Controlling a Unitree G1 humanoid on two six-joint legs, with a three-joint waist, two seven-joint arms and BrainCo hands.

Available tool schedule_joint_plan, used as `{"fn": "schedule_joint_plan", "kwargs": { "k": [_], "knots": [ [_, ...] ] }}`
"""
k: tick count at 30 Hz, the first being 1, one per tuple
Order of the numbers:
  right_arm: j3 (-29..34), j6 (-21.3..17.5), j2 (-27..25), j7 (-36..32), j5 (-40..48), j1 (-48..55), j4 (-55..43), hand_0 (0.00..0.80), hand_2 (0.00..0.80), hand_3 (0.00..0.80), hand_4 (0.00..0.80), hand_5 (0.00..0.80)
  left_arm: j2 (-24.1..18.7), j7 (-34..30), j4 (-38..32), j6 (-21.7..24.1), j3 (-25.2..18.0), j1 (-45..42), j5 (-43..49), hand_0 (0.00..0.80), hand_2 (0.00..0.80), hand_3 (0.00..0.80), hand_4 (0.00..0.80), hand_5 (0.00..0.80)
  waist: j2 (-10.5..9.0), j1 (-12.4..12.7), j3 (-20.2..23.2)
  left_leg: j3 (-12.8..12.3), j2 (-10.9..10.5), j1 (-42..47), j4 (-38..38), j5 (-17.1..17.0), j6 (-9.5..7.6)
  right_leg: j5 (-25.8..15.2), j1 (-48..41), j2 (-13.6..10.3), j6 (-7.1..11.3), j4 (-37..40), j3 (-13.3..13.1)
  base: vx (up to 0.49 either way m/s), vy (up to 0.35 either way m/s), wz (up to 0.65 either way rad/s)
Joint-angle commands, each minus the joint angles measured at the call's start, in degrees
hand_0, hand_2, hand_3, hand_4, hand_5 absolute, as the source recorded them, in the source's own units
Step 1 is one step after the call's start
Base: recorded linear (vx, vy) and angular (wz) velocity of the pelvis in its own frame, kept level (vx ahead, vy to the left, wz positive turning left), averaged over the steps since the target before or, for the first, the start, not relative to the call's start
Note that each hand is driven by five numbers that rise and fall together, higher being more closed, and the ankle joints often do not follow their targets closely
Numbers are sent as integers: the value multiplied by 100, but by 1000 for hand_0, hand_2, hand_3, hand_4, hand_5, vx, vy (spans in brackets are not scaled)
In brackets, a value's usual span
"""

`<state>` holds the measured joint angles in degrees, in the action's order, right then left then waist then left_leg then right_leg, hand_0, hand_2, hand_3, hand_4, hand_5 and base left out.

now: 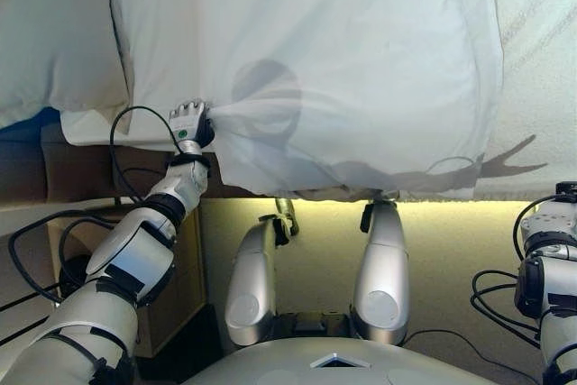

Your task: Make the bed neatly

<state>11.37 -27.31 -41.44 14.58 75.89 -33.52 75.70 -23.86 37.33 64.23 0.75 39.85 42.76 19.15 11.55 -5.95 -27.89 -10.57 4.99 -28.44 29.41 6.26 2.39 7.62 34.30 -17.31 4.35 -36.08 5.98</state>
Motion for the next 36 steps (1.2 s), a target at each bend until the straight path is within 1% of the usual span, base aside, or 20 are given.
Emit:
{"fn": "schedule_joint_plan", "kwargs": {
  "k": [1, 2, 8, 9, 13, 17, 20, 22, 25, 28, 32, 36],
  "knots": [
    [210, -297, 64, 73, -151, 212, 155, 0, 0, 0, 0, 0, -553, 321, 490, 50, -397, -563, -360, 157, 157, 157, 157, 157, -236, 64, 240, 431, 258, -67, -256, -374, 197, -266, -338, -490, 320, 477, -186, -32, -47, 4],
    [204, -337, 131, 69, -115, 239, 127, 0, 0, 0, 0, 0, -493, 335, 403, 141, -375, -558, -405, 0, 0, 0, 0, 0, -255, 78, 233, 441, 255, -78, -261, -373, 189, -274, -344, -479, 323, 495, -174, -45, -65, 7],
    [173, -583, 531, -71, 311, 346, 99, 0, 0, 0, 0, 0, -195, 371, -389, 665, -296, -387, -324, 0, 0, 0, 0, 0, -450, 247, 122, 577, 264, -281, -157, -346, 131, -365, -334, -408, 356, 541, -43, -65, -145, 13],
    [159, -628, 604, -94, 406, 365, 90, 0, 0, 0, 0, 0, -175, 356, -597, 651, -281, -380, -314, 0, 0, 0, 0, 0, -487, 285, 104, 611, 262, -318, -134, -339, 118, -382, -341, -392, 361, 552, -16, -44, -159, 17],
    [187, -687, 795, -124, 685, 421, 66, 0, 0, 0, 0, 0, -182, 306, -1180, 945, -314, -404, -225, 0, 0, 0, 0, 0, -623, 418, 43, 714, 257, -413, -62, -310, 81, -451, -389, -347, 372, 605, 99, -35, -173, 14],
    [198, -719, 947, 2, 882, 446, 1, 0, 0, 0, 0, 0, -187, 237, -1871, 1109, -272, -370, 17, 0, 0, 0, 0, 0, -743, 541, -33, 827, 255, -566, 76, -271, 45, -520, -407, -308, 363, 625, 212, -26, -165, 8],
    [220, -681, 1023, 78, 973, 433, -18, 0, 0, 0, 0, 0, -242, 123, -2253, 1019, -227, -278, 285, 0, 0, 0, 0, 0, -827, 603, -73, 845, 277, -665, 128, -263, 26, -585, -390, -272, 368, 652, 275, -34, -148, 15],
    [230, -626, 1041, 52, 1063, 412, -1, 0, 0, 0, 0, 0, -229, 191, -2348, 996, -147, -202, 516, 0, 0, 0, 0, 0, -873, 613, -114, 845, 287, -725, 152, -274, 19, -610, -372, -241, 366, 648, 285, -37, -123, 10],
    [168, -549, 1073, -36, 1109, 341, 30, 0, 0, 0, 0, 0, -105, 385, -2503, 970, 44, 82, 809, 0, 0, 0, 0, 0, -928, 592, -168, 843, 266, -772, 135, -300, 4, -650, -374, -212, 363, 704, 303, -21, -48, 10],
    [106, -588, 1129, 15, 1159, 267, 9, 0, 0, 0, 0, 0, 21, 354, -2785, 872, 152, 249, 931, 0, 0, 0, 0, 0, -952, 603, -190, 853, 241, -816, 111, -302, -10, -687, -372, -205, 363, 774, 350, 0, 0, 0],
    [68, -747, 1226, 121, 1283, 287, -62, 0, 0, 0, 0, 0, 135, 86, -3212, 735, 286, 265, 1174, 0, 0, 0, 0, 0, -955, 620, -190, 876, 194, -903, 139, -285, -18, -755, -350, -229, 376, 833, 405, 0, 0, 0],
    [83, -813, 1262, 231, 1294, 284, -109, 0, 0, 0, 0, 0, 217, -188, -3315, 454, 409, 222, 1336, 0, 0, 0, 0, 0, -978, 630, -190, 874, 186, -949, 165, -271, -15, -813, -352, -244, 397, 890, 437, -6, -19, 4]
  ]
}}
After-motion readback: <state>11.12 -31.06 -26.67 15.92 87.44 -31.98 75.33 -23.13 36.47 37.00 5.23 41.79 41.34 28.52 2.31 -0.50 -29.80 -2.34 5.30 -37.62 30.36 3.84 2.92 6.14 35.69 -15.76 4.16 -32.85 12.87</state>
